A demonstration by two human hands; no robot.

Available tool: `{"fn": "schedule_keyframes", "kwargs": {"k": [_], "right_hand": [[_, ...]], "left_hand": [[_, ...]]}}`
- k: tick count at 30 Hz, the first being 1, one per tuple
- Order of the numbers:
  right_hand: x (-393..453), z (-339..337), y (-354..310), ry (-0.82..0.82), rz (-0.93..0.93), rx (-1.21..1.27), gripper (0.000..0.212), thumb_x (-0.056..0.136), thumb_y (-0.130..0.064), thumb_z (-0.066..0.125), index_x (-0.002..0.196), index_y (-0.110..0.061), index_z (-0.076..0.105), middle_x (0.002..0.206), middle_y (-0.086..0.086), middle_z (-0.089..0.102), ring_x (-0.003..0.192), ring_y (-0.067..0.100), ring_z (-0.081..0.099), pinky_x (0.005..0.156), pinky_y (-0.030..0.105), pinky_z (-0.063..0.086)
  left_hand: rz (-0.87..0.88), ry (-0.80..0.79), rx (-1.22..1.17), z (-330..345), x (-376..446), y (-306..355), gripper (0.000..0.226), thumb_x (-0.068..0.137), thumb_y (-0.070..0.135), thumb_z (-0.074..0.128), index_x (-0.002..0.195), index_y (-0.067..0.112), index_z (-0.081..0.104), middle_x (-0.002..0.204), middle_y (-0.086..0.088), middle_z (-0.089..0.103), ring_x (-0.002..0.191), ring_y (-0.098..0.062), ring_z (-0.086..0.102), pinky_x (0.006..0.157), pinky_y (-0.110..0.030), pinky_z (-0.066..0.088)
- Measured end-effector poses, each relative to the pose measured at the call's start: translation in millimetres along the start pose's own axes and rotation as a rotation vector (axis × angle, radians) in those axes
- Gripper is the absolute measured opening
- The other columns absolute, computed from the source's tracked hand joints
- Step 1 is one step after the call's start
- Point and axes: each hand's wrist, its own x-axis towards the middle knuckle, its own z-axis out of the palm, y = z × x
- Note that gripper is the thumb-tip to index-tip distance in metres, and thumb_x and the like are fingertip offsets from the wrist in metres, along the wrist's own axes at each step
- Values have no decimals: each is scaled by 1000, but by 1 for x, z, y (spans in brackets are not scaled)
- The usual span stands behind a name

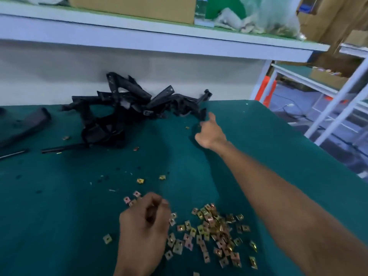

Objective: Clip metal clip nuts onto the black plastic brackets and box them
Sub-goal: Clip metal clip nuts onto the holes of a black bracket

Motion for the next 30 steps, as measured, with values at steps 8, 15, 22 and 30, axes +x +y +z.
{"fn": "schedule_keyframes", "kwargs": {"k": [8,15,22,30], "right_hand": [[79,12,-27,-34,201,415,18,88,5,42,96,6,58,88,20,65,62,23,58,46,27,44],[60,-26,-25,336,75,8,11,90,-13,57,80,-8,55,136,8,43,79,32,53,64,35,41],[-15,-132,-32,473,-205,-520,18,87,-15,56,73,-5,52,107,11,50,66,33,44,59,37,34],[-176,-164,-88,324,-536,-994,42,84,-19,67,60,-17,33,62,1,33,50,24,31,46,26,17]], "left_hand": [[-43,3,71,9,8,-6,28,87,15,67,62,24,56,36,9,38,35,-3,33,43,-12,28],[-4,-9,98,10,8,-11,26,93,26,63,68,22,57,40,6,35,39,-4,31,44,-18,30],[12,-40,75,7,6,-6,26,95,28,57,70,26,57,47,7,41,44,-6,35,46,-21,31],[604,106,567,5,-18,18,32,95,39,53,116,16,60,114,1,58,100,-20,56,83,-36,46]]}}
